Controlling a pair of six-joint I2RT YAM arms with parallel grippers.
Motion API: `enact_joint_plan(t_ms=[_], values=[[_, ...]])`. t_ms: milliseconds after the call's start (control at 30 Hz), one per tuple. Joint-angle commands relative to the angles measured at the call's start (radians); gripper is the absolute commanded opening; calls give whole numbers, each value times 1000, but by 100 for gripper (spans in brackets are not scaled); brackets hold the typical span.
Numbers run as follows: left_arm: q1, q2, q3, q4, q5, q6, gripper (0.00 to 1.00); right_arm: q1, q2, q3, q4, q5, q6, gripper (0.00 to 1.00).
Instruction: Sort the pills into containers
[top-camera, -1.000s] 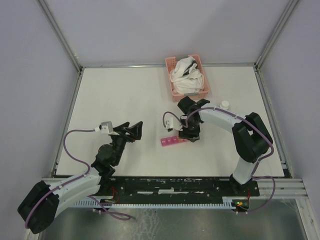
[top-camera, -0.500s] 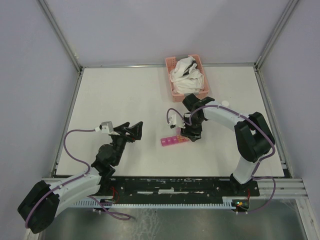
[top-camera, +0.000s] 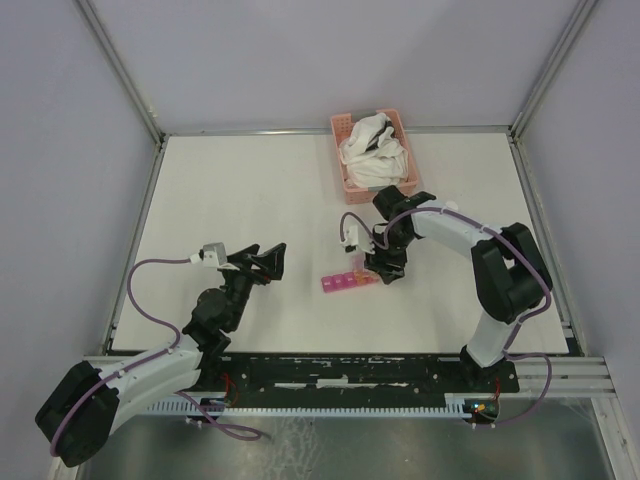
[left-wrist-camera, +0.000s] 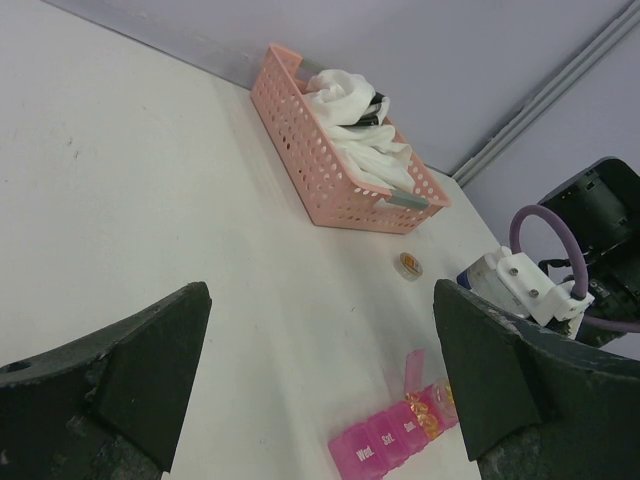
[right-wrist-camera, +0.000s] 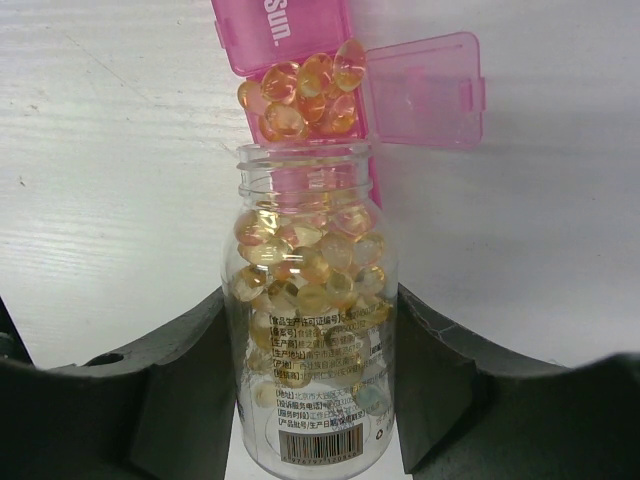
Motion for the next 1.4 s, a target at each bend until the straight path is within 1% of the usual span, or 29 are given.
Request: enact_joint_plan(t_ms=[0,200,600,833,967,1133,1167,1233,1300,1367], values=[[7,2,-1,45,-3,-44,99,-25,-48,-4,4,-78,-18,1],[8,-1,-3,46,-3,-46,99,-39,-84,-16,11,-133,-21,1],[9,-6,-6,47,-4,-48,99,-93,-152,-64,58,-323,-33,1],[8,-9,-9,48,-4,-49,99,-145,-172,-105,90,-479,-45,1],[9,-9,-10,50,-4,-49,99,-175,-200,-148,147,-562,-32,1],[10,-8,-9,51,-2,-49,99,-217,-238,-209,258,-661,21,1],[10,-8,-9,50,-1,-49,99,-237,-251,-233,327,-695,70,1],[10,-7,-9,52,3,-48,99,-260,-267,-267,412,-753,117,2],[10,-4,-6,51,7,-47,99,-280,-285,-323,560,-805,254,3],[11,3,-1,51,16,-42,99,-284,-304,-370,713,-824,370,4]])
